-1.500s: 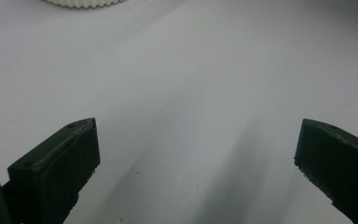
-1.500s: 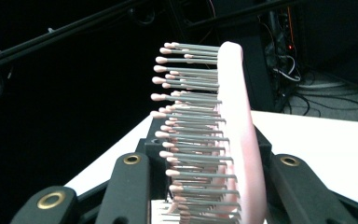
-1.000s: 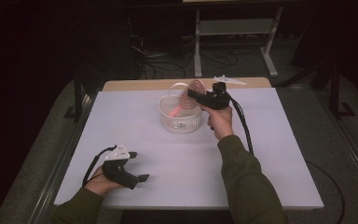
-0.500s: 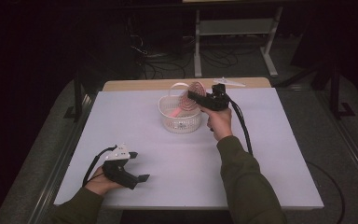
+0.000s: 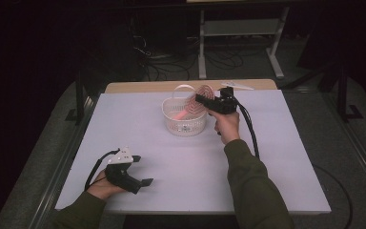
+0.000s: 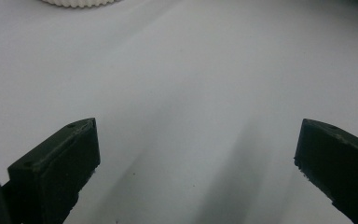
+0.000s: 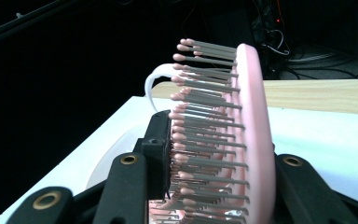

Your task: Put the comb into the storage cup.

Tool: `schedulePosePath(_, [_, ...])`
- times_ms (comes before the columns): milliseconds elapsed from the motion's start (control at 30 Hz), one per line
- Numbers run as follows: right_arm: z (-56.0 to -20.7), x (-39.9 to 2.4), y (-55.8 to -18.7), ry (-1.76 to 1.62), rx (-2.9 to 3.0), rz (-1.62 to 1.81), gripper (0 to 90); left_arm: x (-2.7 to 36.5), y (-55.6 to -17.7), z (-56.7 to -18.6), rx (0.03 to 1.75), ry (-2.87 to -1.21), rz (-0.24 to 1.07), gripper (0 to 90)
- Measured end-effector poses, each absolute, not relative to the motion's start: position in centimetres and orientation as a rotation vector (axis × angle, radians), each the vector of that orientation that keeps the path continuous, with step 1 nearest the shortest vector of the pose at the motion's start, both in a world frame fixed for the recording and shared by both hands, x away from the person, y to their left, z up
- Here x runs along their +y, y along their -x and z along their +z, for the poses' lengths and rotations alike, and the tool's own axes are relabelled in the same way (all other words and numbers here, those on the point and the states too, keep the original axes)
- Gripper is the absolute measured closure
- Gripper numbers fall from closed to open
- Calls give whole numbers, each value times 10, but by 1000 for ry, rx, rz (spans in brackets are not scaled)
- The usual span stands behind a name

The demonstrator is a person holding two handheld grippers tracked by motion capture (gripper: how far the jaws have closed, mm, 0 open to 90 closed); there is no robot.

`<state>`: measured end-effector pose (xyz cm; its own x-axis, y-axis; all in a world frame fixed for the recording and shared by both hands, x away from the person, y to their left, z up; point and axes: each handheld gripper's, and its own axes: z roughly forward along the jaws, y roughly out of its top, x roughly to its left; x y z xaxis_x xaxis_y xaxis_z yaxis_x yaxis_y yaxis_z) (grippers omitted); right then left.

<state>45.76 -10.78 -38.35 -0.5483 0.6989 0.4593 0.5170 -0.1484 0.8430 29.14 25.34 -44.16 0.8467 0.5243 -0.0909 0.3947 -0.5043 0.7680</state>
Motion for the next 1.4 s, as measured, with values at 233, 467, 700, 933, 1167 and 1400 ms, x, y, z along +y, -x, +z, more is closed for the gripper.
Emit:
schedulePosePath(233, [-386, -110, -458, -1413, 1939, 1772, 601, 253, -291, -442, 665, -2166, 192, 0])
schedulePosePath(467, [-386, -110, -458, -1411, 1934, 1758, 590, 253, -291, -442, 664, -2167, 189, 0])
schedulePosePath(700, [-388, -112, -457, -1415, 1921, 1721, 528, 253, -291, -442, 666, -2166, 190, 0])
schedulePosePath(933, [-387, -115, -455, -1421, 1913, 1685, 468, 253, -291, -442, 666, -2166, 191, 0])
schedulePosePath(1167, [-385, -114, -451, -1402, 1922, 1619, 404, 253, -292, -442, 670, -2167, 191, 0])
schedulePosePath(1400, [-379, -117, -448, -1367, 1954, 1539, 251, 254, -292, -441, 679, -2159, 194, 0])
